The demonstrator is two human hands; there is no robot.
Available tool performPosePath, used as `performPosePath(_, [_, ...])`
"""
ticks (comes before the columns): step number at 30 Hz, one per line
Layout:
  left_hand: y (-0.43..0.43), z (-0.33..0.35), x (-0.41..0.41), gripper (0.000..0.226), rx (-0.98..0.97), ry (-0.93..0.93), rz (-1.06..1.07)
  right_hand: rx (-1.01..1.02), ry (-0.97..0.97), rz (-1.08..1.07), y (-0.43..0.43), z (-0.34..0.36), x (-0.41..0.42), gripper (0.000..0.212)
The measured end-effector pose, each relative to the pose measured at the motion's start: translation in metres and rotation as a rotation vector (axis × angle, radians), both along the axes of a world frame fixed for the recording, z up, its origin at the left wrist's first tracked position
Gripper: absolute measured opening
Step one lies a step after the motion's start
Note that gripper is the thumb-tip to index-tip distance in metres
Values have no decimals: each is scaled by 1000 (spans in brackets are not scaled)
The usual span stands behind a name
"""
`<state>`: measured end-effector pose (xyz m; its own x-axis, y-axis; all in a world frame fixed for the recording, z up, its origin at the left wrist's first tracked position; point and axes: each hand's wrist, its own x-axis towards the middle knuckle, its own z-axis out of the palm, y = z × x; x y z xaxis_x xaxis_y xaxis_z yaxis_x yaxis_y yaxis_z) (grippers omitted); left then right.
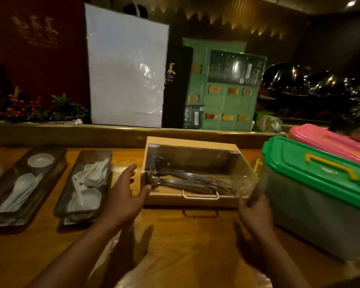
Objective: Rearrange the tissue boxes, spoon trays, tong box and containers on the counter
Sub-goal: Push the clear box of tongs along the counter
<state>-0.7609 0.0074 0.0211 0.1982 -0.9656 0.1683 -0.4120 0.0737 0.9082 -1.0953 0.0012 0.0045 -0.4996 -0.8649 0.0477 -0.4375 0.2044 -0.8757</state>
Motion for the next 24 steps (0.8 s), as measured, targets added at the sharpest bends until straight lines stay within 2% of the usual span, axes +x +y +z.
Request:
performPosePath(2, [-8,6,-8,74,55,54,25,37,-100,-12,-7,-8,-2,57])
performPosePath(4, [-17,10,-34,71,69,128,82,63,-86,47,-21,-24,-21,65])
performPosePath(7, [-22,10,-50,64,36,178,183,31,67,72,-40,-65,-39,94])
performPosePath(9, [-21,6,-50,61,13,164,222,29,128,60,-27,-66,-33,100])
performPosePath(16, [-17,-6,-75,55,-48,147,400,24,245,218,-34,-44,-40,102])
performPosePath(24, [-27,-1,-68,56,12,127,545,-10,248,385,-67,-37,-42,103])
